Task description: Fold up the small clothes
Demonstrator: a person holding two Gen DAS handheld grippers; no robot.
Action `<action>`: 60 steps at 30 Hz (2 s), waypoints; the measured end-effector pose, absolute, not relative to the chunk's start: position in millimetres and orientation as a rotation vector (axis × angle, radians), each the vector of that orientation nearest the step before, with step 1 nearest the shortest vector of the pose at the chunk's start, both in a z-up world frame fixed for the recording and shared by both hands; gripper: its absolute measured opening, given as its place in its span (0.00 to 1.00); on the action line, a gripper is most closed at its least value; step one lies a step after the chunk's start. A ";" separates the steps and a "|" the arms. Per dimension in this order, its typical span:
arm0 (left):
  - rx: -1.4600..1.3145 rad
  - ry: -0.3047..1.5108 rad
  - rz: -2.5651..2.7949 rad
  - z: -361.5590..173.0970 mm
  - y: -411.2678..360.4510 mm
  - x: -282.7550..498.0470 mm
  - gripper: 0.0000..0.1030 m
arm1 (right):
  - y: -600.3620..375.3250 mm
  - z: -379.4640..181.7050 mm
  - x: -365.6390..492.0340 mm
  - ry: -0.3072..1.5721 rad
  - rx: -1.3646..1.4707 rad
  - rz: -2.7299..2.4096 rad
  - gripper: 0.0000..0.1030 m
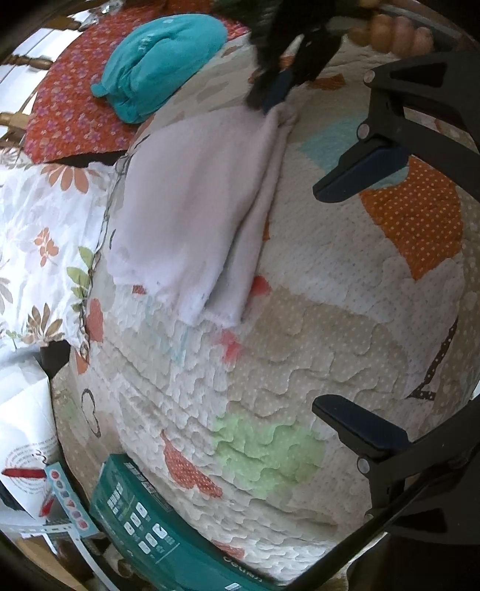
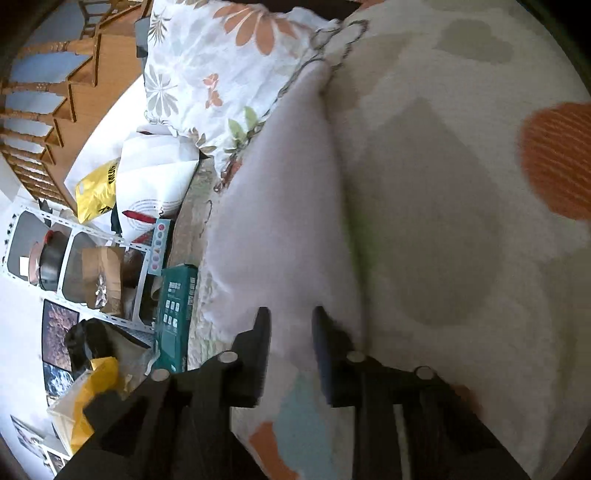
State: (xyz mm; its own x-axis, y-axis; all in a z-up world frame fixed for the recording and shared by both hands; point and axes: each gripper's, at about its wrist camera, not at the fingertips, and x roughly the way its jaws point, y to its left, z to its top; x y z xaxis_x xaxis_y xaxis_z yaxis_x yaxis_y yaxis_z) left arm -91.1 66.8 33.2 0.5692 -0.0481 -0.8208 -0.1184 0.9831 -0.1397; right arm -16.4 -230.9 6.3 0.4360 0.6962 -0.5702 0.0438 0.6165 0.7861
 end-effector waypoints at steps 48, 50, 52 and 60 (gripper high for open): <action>-0.088 1.000 -0.006 21.5 34.9 -93.9 1.00 | -207.5 45.5 -77.9 0.922 0.091 0.082 0.73; -0.089 1.000 -0.008 21.0 34.6 -93.7 1.00 | -206.0 45.6 -77.8 0.919 0.077 0.080 0.73; -0.089 1.002 -0.010 20.0 34.6 -93.3 1.00 | -206.0 45.8 -78.1 0.916 0.074 0.077 0.74; -0.092 1.017 -0.015 15.8 33.8 -91.4 1.00 | -209.7 47.3 -78.2 0.906 0.086 0.066 0.75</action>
